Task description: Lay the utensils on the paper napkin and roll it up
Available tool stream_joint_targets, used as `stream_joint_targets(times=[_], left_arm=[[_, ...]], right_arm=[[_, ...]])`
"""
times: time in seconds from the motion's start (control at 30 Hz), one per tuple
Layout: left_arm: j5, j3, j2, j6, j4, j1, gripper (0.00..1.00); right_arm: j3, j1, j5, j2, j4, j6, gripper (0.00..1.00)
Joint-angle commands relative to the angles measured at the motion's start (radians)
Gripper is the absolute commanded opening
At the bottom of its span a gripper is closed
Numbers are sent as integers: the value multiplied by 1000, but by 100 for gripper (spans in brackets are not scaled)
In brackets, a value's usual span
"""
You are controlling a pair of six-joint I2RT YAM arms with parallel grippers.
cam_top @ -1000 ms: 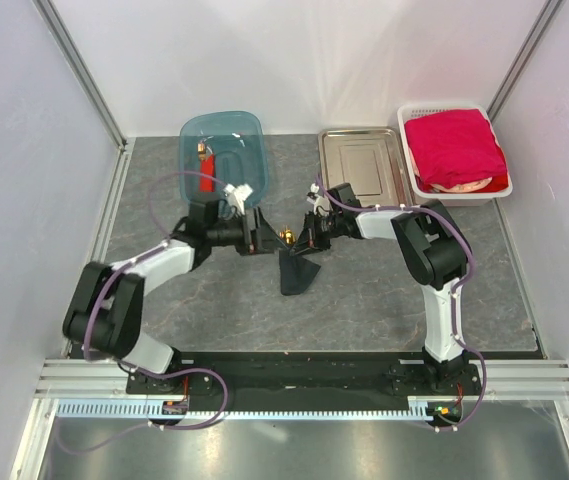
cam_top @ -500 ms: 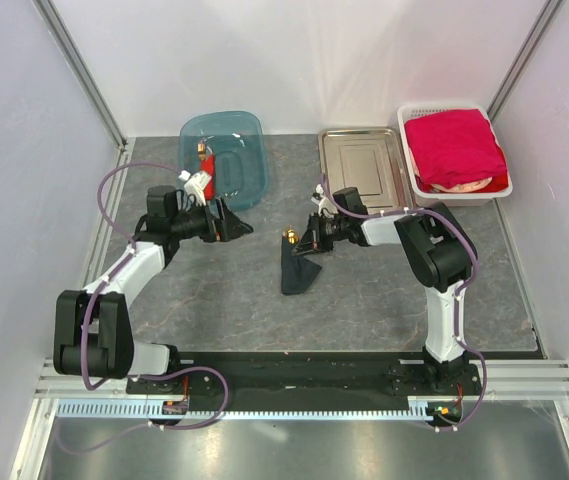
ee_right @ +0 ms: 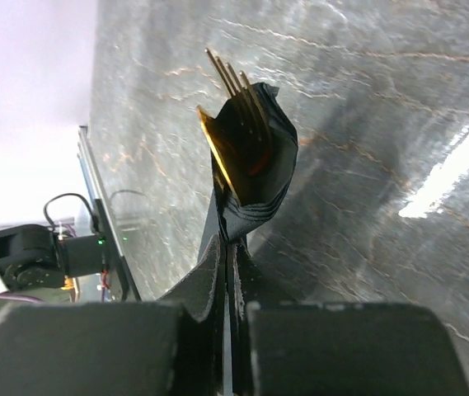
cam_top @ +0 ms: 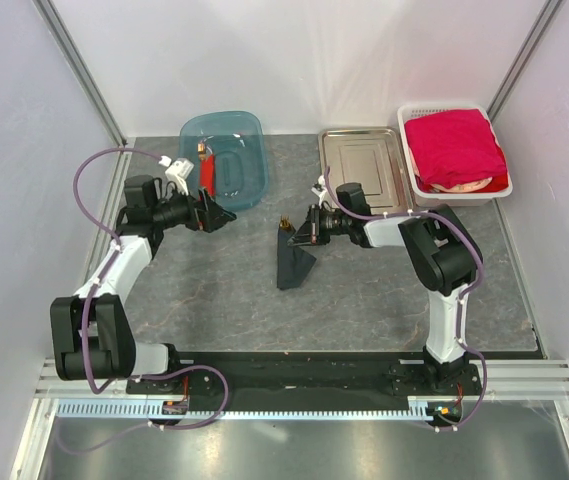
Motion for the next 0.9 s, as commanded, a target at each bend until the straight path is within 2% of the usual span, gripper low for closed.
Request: stream_joint_targets(times=[0.0,0.17,0.37,0.5,0.6,0.77,0.87], left_arm=[[116,-19,-21,20,66,12,99],[240,-124,-47,-46,240,12,96],[323,-159,-56,32,256,12,95],[382,-200,-57,-3,354,7,94],[389,-219,-58,-46,406,0,93],[383,-219,-65,-153,435,-23,86],[354,-237,-85,-233,461,-80,83]], right_arm=[[-21,-2,-52,-50,132,44,0],[-26,-1,-85,-79,194,68,0],[-19,4,-133,-124,241,76,0],[0,19,-183,-133,276,114,0],[14,34,-202,-164,292,121,0],[19,54,-239,-198,401,228,0],[33,68,-249,-214,408,248,0]])
